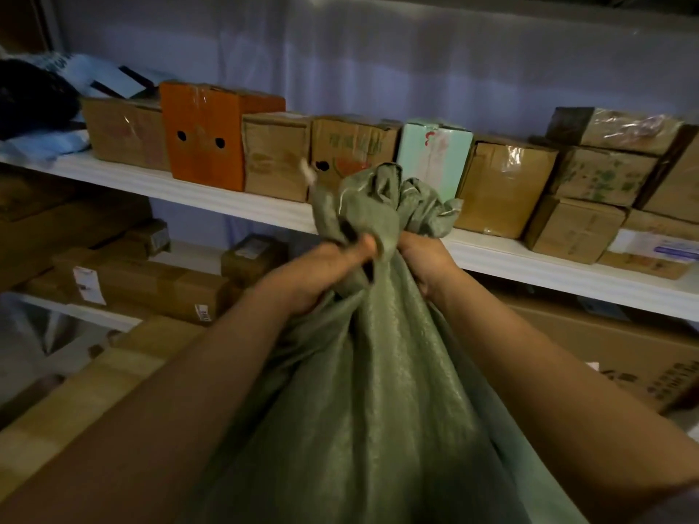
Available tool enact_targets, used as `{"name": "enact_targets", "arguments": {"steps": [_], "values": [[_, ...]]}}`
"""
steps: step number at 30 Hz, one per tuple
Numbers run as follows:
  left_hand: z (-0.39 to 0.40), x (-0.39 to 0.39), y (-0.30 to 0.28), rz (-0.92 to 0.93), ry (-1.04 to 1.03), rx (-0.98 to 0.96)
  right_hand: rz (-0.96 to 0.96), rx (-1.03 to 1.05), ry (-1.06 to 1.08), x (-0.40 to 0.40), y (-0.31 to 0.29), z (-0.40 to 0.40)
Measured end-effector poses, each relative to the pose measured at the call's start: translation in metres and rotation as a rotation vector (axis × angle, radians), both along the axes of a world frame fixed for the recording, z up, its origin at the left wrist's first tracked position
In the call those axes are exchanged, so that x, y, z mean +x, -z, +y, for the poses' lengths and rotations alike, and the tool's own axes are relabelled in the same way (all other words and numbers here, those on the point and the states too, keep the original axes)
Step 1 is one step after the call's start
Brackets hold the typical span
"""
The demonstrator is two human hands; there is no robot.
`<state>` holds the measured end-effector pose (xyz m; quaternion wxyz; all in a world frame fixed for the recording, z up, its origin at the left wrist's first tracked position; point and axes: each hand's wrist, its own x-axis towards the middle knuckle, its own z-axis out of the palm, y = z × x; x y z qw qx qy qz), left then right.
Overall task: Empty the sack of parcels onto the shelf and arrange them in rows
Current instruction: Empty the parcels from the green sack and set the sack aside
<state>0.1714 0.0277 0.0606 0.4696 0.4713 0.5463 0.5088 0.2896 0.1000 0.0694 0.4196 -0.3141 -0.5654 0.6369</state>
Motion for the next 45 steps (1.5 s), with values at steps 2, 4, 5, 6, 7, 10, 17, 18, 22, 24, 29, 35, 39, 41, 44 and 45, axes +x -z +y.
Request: {"name": "enact_targets", "arguments": {"steps": [2,4,5,6,7,10,17,18,22,24,29,35,39,41,44,45], "values": [[0.0,0.013,0.007,0.153,0.053,-0.039,-0.105,-0.031,-0.1,0.004,-0.002,-0.009],[0.007,0.019,-0.002,0.206,0.002,0.007,-0.131,-0.037,-0.191,0.006,-0.008,-0.01],[0.011,0.023,-0.007,0.22,-0.018,0.028,-0.13,-0.032,-0.232,0.008,-0.011,-0.008],[0.017,0.026,-0.008,0.23,-0.059,0.052,-0.111,-0.066,-0.248,0.01,-0.015,-0.008],[0.022,0.031,-0.004,0.243,-0.104,0.077,-0.083,-0.126,-0.282,0.012,-0.017,-0.006],[0.032,0.041,0.022,0.404,-0.34,0.1,-0.163,-0.161,-0.338,0.026,-0.003,0.002],[0.053,0.008,0.015,0.879,-0.421,0.053,-0.804,0.141,-0.201,0.072,0.009,0.016],[0.05,-0.002,0.017,0.906,-0.478,0.04,-0.858,0.156,-0.215,0.083,0.009,0.017],[0.037,-0.015,0.041,0.981,-0.598,-0.062,-1.02,0.061,-0.222,0.125,0.031,0.021],[0.041,-0.012,0.036,0.881,-0.622,-0.028,-1.065,-0.019,-0.328,0.128,0.044,0.018],[0.062,-0.011,0.01,0.764,-0.617,0.072,-1.186,0.183,-0.345,0.108,0.093,0.023],[0.052,-0.005,0.01,0.725,-0.642,0.156,-1.126,0.451,0.146,0.097,0.083,0.039],[0.05,-0.008,0.011,0.671,-0.685,0.171,-0.578,0.181,0.31,0.098,0.04,0.06],[0.048,-0.005,0.014,0.684,-0.619,0.159,-0.648,0.168,0.234,0.095,0.051,0.052],[0.045,-0.008,0.009,0.7,-0.663,0.19,-0.663,0.208,0.132,0.094,0.042,0.045],[0.044,-0.011,0.006,0.687,-0.687,0.197,-0.566,0.225,0.159,0.091,0.03,0.049]]}}
